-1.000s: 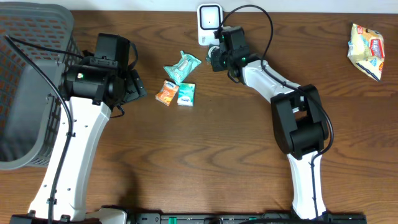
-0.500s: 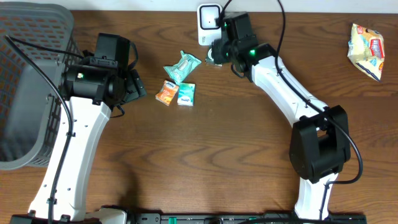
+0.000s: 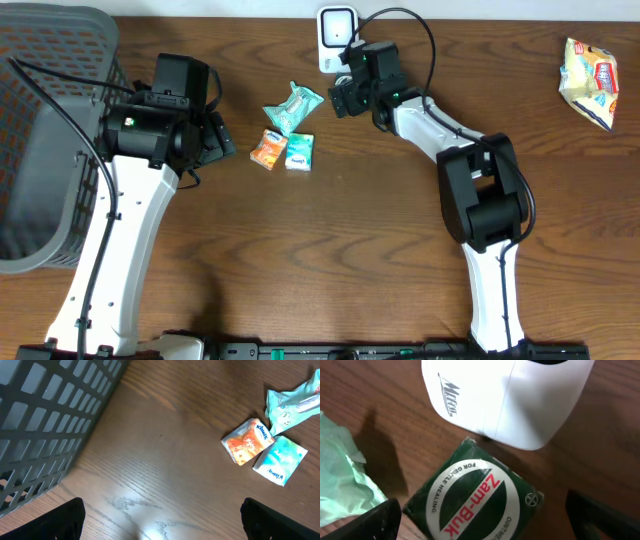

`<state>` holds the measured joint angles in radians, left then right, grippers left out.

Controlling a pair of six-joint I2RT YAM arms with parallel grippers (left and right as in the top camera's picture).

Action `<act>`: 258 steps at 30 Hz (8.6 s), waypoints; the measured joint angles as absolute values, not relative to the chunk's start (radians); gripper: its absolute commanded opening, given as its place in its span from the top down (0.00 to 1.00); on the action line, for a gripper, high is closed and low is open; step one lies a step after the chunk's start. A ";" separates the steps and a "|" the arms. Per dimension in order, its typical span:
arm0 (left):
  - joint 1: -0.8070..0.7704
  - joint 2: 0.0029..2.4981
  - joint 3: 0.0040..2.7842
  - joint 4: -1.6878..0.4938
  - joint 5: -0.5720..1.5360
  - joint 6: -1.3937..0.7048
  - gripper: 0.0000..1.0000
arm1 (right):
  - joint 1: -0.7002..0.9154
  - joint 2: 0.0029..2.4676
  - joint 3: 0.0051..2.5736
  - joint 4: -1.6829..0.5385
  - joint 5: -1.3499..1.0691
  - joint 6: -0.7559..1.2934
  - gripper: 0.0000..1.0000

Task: Scan the item barcode

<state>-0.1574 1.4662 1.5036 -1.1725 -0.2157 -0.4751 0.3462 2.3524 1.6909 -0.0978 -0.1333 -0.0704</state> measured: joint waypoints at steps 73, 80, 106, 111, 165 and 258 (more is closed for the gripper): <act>-0.157 1.466 1.504 -1.173 -0.216 -0.475 0.02 | 0.421 2.144 1.691 -0.391 -0.164 -0.276 0.05; -0.157 1.466 1.504 -1.173 -0.216 -0.475 0.02 | 0.455 2.220 1.691 -0.308 -0.078 -0.180 0.15; -0.157 1.466 1.504 -1.173 -0.216 -0.475 0.02 | 0.476 2.352 1.700 -0.220 -0.067 -0.220 0.24; -0.157 1.466 1.504 -1.173 -0.216 -0.475 0.02 | 0.472 2.352 1.700 -0.228 -0.070 -0.226 0.39; -0.157 1.466 1.504 -1.173 -0.216 -0.475 0.02 | 0.373 2.427 1.705 0.717 -0.036 -0.021 0.39; -0.157 1.466 1.504 -1.172 -0.216 -0.475 0.02 | 0.445 2.040 1.351 -0.617 0.039 0.015 0.40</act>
<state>-0.1574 1.4662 1.5036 -1.1725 -0.2157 -0.4751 0.4446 2.0403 1.3506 -0.6167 0.0387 0.0151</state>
